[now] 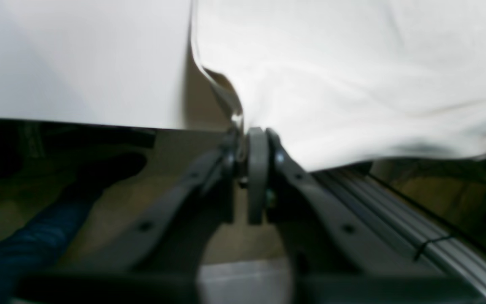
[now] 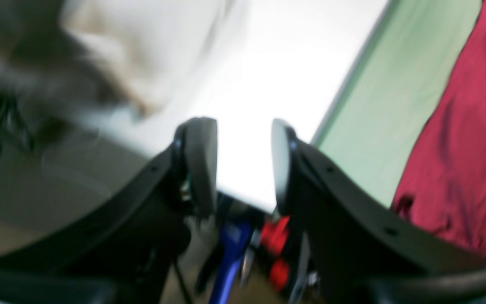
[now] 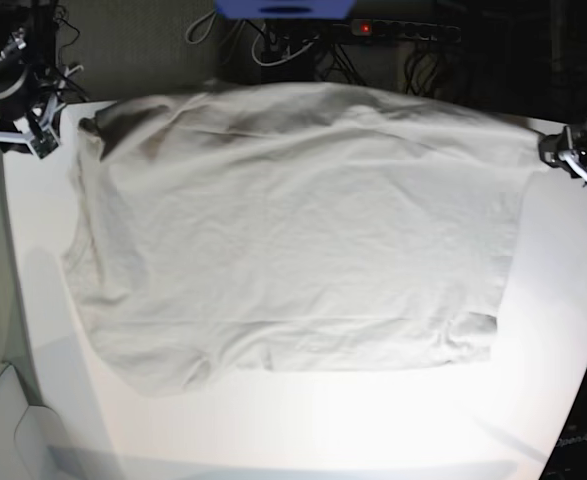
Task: Layout the t-shirt on the table in an organized manner, then fold the t-shirt properly
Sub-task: 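Pull the held edge away from the hem with both grippers to spread, then release the t-shirt and move both grippers over its middle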
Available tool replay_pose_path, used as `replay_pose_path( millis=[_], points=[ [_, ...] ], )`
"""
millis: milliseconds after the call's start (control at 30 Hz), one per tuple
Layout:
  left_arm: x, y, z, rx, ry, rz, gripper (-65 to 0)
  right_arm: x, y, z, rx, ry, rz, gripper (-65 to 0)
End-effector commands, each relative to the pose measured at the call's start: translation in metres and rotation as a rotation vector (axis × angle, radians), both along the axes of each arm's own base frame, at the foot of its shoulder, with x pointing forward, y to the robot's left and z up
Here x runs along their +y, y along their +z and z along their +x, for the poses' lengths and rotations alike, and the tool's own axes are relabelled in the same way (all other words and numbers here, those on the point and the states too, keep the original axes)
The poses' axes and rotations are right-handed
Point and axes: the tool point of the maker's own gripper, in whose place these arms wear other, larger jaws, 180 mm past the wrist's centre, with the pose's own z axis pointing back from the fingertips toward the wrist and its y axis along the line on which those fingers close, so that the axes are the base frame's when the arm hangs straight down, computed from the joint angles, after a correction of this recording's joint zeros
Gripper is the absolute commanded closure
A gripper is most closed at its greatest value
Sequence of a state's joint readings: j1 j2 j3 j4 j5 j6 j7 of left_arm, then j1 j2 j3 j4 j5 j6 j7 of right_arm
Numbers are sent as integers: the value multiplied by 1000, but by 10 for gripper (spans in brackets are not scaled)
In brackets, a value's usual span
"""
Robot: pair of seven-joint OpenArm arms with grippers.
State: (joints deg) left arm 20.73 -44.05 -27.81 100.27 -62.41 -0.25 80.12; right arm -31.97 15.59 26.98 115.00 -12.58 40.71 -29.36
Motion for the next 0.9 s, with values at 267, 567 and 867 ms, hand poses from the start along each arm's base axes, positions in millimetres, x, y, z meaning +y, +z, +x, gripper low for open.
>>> replay_pose_path(
  millis=[267,567,867],
  points=[
    [2,9,7,-27,-1,4,-443,-5,28,35,-123,-4,-20,-243],
    [3,49,58,-227,54,-32,-539,1,42,79,-182,-19,-17,-245],
    [-6,5,139,-278,214,-11,-536,7,18,165,-116,-63,71,-240]
  ],
)
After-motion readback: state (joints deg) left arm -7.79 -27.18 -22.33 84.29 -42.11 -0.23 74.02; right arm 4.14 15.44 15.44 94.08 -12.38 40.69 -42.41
